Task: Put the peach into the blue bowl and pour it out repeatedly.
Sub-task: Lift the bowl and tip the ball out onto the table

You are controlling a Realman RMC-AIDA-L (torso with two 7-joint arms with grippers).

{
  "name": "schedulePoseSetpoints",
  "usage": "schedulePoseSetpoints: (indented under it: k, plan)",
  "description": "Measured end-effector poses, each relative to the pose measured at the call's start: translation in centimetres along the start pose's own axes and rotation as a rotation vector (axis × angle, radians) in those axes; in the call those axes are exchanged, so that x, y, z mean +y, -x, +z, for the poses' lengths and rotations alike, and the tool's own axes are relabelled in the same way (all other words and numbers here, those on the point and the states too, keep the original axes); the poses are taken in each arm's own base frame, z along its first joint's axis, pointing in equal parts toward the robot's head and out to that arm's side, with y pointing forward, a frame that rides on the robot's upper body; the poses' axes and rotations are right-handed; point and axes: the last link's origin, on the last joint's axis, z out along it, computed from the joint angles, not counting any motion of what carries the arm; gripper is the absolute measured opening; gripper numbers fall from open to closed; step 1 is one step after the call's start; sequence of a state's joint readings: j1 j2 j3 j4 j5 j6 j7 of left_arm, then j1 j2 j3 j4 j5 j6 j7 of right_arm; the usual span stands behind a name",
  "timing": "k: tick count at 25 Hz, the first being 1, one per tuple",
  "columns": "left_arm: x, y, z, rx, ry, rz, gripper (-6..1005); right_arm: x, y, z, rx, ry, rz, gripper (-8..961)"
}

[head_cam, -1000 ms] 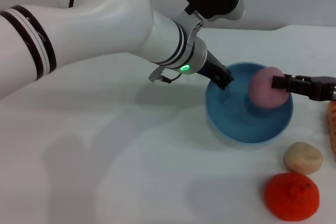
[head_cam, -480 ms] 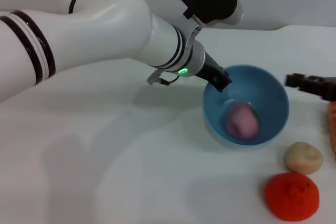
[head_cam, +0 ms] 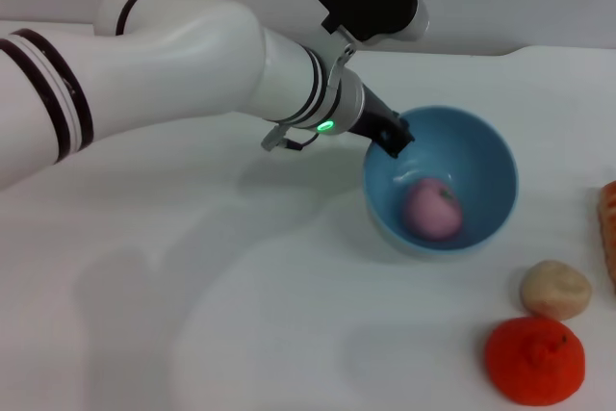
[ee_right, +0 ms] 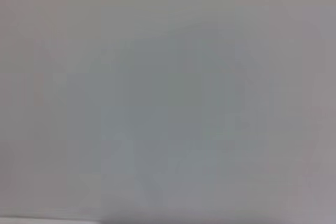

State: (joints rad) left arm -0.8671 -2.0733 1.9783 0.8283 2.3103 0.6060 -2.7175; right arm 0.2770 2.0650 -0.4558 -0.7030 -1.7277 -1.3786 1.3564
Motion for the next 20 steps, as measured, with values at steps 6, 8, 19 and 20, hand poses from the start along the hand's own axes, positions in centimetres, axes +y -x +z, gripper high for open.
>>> schedulePoseSetpoints:
  k: [6,8,19,20]
  plan:
    - [-0.3,-1.3,-0.1,0.064,-0.041,0.067,-1,-0.7,-3.6,-2.2,-0.073,-0.156,-0.044,546]
    - [-0.4,-2.1,-0.2,0.089,-0.073,0.141,-1,-0.5,-5.0,-3.0,-0.172,-0.257,-0.041,584]
    - [2.1,-5.9,-1.0,0.181,-0.222,0.667,-2,1.9,-9.9,-4.8,-0.261,-0.560,-0.079,680]
    - [2.6,-5.9,-1.0,0.183,-0.227,0.722,-2,1.9,-10.0,-4.9,-0.265,-0.567,-0.071,680]
